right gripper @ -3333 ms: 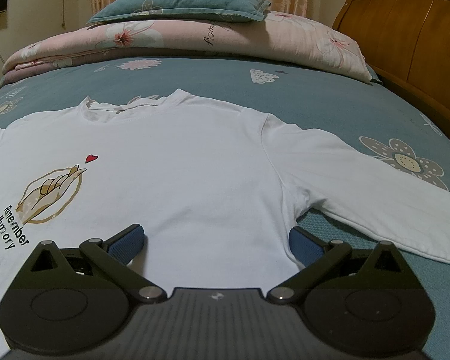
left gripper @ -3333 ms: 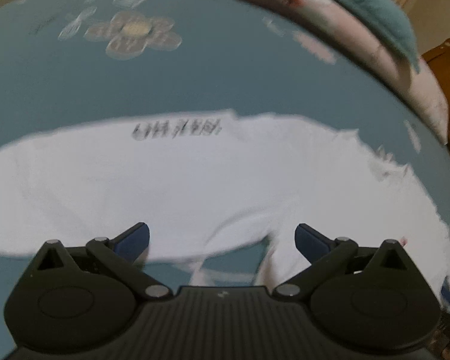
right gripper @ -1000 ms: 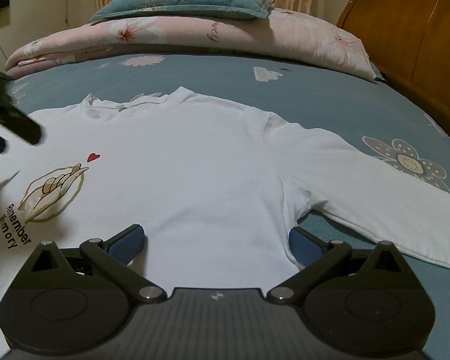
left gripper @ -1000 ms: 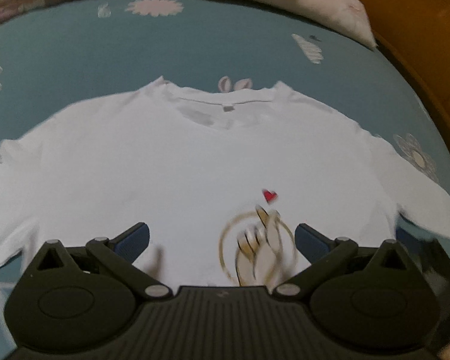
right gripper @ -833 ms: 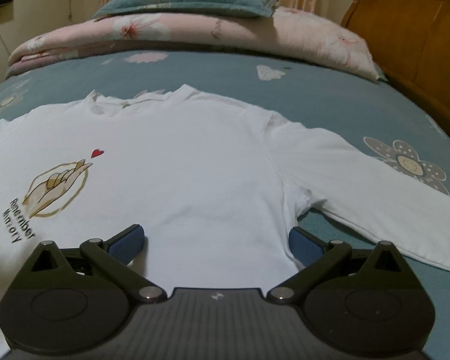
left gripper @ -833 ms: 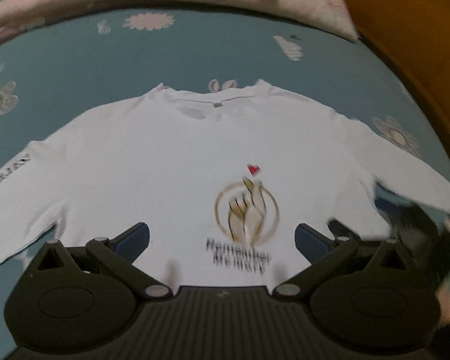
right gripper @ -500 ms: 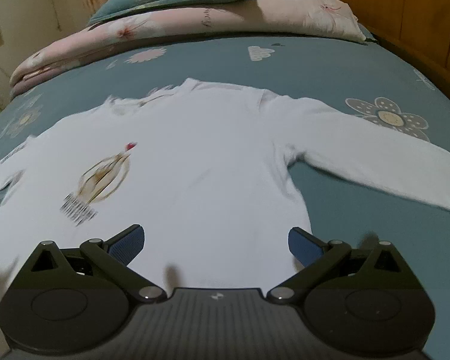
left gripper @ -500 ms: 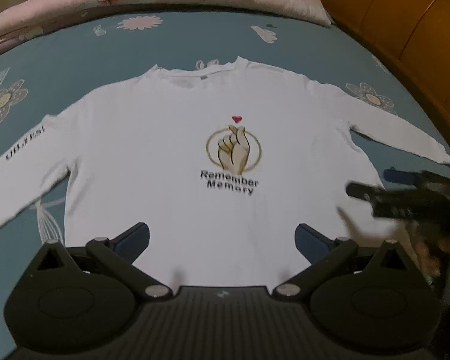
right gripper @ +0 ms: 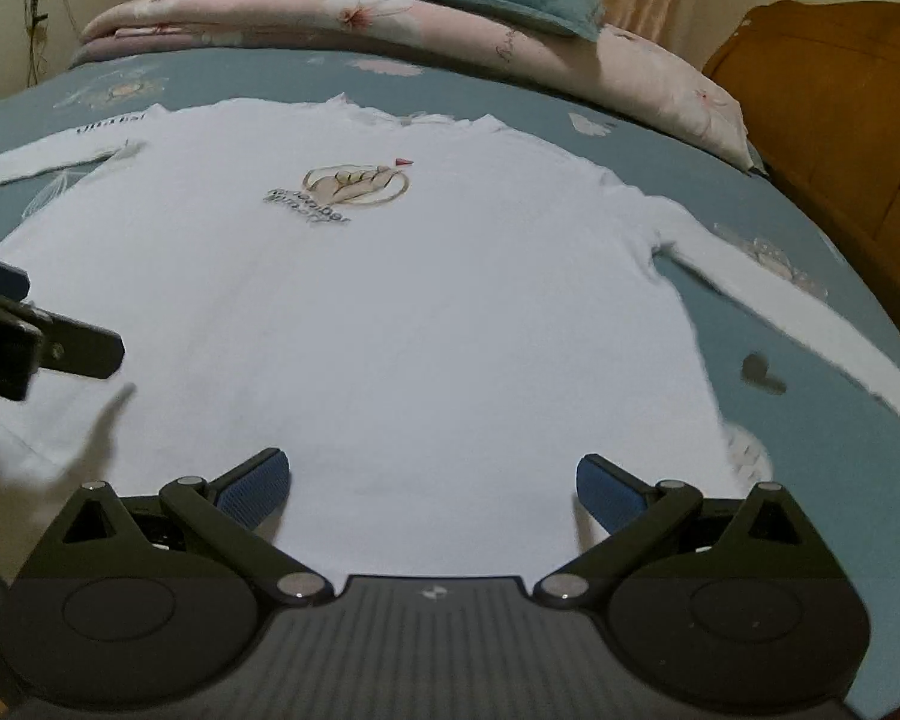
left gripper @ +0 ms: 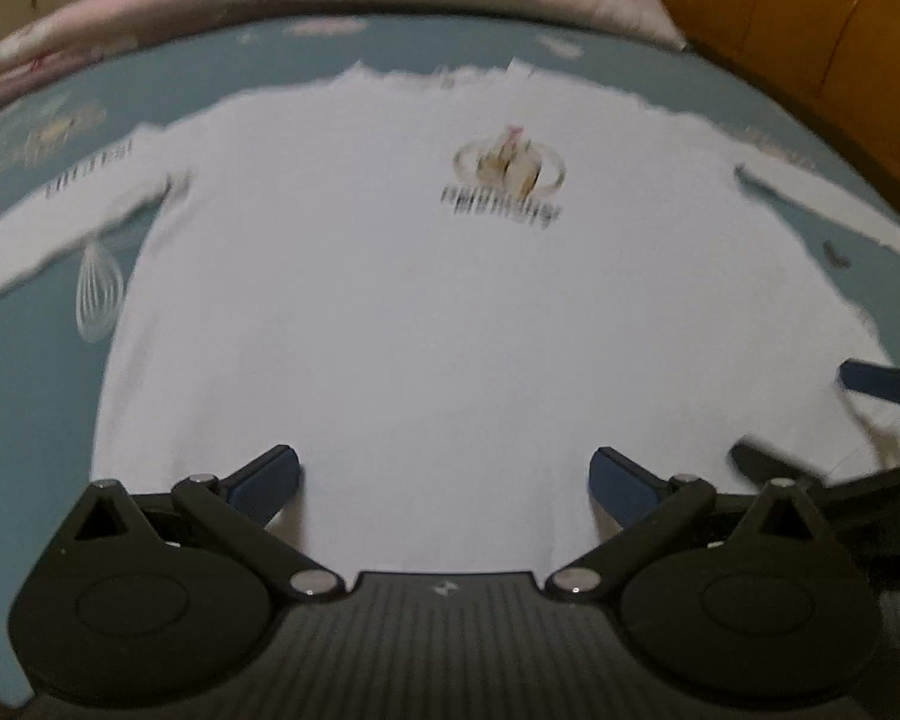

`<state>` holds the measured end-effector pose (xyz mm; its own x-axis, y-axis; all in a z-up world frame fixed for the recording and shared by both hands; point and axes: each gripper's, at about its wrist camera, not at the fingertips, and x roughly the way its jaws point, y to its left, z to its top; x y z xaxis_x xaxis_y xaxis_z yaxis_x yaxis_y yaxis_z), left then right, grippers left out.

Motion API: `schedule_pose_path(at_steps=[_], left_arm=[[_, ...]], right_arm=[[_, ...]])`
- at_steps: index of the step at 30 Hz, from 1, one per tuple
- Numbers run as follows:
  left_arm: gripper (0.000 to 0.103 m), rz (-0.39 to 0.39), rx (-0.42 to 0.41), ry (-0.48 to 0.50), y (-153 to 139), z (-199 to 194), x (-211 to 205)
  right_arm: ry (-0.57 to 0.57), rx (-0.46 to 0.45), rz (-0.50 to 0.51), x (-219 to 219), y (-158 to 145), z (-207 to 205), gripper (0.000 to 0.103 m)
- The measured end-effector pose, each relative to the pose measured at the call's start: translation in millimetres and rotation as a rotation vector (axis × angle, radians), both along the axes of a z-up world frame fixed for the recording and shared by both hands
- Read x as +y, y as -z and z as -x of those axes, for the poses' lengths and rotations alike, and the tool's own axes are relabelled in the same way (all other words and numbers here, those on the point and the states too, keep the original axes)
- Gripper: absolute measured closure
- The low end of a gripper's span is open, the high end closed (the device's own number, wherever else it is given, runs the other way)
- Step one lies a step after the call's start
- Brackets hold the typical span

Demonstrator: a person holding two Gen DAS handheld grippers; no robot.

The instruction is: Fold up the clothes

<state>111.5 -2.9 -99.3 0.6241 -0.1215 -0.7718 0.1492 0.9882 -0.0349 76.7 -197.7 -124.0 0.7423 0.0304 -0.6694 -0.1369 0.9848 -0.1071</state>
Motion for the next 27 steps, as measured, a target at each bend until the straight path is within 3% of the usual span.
schedule_pose_path(at_steps=[5, 12, 19, 21, 27], left_arm=[[0.001, -0.025, -0.03, -0.021, 9.9, 10.9, -3.0], [0.001, -0.023, -0.046, -0.02, 12.3, 21.1, -1.9], [0.001, -0.024, -0.063, 0.003, 14.2, 26.2, -0.6], [0.001, -0.025, -0.068, -0.004, 14.8, 26.6, -1.6], [0.001, -0.024, -0.068, -0.019, 14.8, 26.0, -2.9]], right_arm=[[0.0, 0.008, -0.107, -19.5, 5.0, 6.3, 0.0], [0.02, 0.019, -0.152, -32.4, 4.9, 14.0, 0.0], [0.052, -0.051, -0.11, -47.3, 2.4, 46.2, 0.0], [0.043, -0.094, -0.072, -45.9, -3.7, 39.8, 0.0], [-0.003, -0.099, -0.096, -49.7, -5.9, 9.0, 0.0]])
